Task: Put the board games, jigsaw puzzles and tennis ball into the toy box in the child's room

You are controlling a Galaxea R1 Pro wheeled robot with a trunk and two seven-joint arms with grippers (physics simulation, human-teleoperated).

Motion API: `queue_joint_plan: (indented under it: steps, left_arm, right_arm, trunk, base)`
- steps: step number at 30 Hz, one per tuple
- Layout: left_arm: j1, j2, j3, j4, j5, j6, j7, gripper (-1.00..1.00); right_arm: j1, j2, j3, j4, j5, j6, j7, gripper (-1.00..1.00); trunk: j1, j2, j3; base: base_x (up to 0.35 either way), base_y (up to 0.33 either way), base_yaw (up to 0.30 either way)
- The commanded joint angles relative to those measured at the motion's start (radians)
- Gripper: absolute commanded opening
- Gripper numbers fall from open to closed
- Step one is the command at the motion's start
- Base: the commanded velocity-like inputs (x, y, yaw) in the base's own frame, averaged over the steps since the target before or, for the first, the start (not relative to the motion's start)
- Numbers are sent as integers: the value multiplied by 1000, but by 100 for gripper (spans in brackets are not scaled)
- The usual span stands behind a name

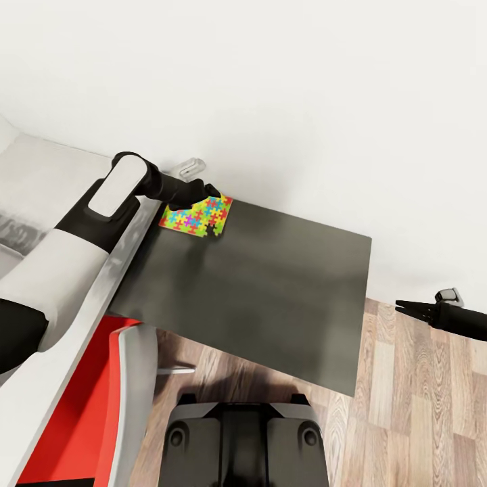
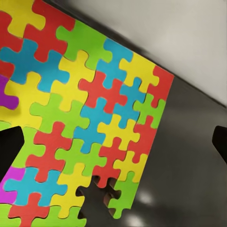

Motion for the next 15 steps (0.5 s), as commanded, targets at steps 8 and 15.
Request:
queue_joint_plan:
  steps: [8,15]
  left_arm:
    - [-1,-1,-3,-1,9,-1,11,100]
    - [0,-4,-4,-1,8,-1,15,100]
  right_arm:
    - [-3,-1,7,1,-11,8,1,100]
    - [-3,-2,6,2,-11,8,1,100]
  trunk:
    - [1,-2,-3]
    - [1,-2,-3]
  base:
    - [11,0,0]
    - [4,0,0]
